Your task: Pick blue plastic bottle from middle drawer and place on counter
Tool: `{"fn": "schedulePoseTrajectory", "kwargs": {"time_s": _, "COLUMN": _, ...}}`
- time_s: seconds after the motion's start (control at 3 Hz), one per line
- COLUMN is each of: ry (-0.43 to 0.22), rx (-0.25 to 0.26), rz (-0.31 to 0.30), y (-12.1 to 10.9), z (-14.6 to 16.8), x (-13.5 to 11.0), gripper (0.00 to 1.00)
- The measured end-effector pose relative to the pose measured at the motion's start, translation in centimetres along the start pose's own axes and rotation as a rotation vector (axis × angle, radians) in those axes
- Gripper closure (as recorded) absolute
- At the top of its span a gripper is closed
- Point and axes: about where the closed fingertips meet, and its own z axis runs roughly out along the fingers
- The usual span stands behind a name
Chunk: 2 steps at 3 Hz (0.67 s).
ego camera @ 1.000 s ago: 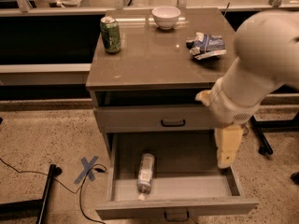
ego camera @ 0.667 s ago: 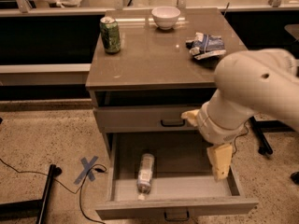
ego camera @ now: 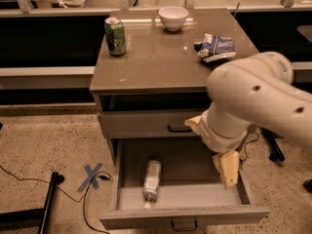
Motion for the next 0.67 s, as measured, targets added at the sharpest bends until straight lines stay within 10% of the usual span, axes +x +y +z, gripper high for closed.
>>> {"fn": "schedulePoseTrajectory", "kwargs": {"time_s": 0.67, "ry": 0.197, "rx": 0.054, "rz": -0.174, "y": -1.8, "z": 3.4, "x": 2.1, "gripper": 0.0}}
